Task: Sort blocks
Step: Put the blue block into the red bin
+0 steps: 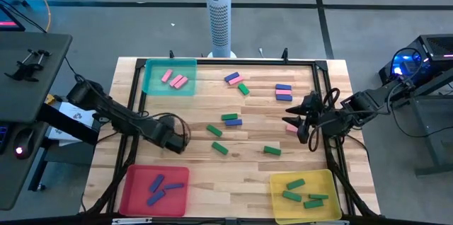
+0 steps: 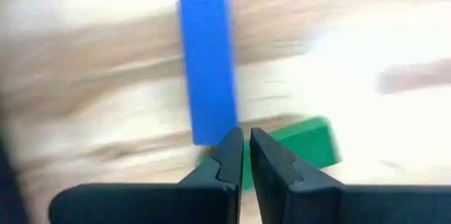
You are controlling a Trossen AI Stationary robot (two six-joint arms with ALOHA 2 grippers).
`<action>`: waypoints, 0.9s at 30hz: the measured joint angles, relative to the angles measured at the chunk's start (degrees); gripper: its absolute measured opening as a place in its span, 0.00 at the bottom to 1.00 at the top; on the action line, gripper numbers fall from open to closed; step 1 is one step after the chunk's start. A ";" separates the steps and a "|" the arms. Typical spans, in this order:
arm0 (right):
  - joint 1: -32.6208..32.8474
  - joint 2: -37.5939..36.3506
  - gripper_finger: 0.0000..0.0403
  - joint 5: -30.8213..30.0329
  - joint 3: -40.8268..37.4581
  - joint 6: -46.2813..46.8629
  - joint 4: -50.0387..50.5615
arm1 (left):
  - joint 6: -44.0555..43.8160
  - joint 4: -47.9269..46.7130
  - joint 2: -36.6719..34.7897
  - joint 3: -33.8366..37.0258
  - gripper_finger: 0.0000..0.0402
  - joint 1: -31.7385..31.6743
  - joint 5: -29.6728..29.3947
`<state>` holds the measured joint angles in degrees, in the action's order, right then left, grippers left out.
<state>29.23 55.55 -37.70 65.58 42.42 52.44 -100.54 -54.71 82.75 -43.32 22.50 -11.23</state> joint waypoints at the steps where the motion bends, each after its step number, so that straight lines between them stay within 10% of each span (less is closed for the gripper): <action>1: 0.00 0.00 0.36 -0.11 0.00 -0.29 -0.01 | 3.40 0.91 -0.05 -1.42 0.03 0.00 -1.76; 9: 0.00 0.00 0.36 -1.59 -0.02 -0.51 0.01 | 14.73 -0.28 -0.39 -9.26 0.04 -2.47 -11.81; 22: 0.00 0.00 0.36 -1.19 -0.02 -0.24 -0.01 | 13.79 4.97 -0.73 2.34 0.59 -13.59 2.21; 27: 0.00 0.00 0.36 -1.13 -0.02 0.15 -0.25 | 15.80 14.74 -1.03 8.12 0.58 -16.73 2.65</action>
<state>29.23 55.55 -38.83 65.56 42.57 52.19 -84.74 -39.98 81.72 -35.19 5.77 -8.58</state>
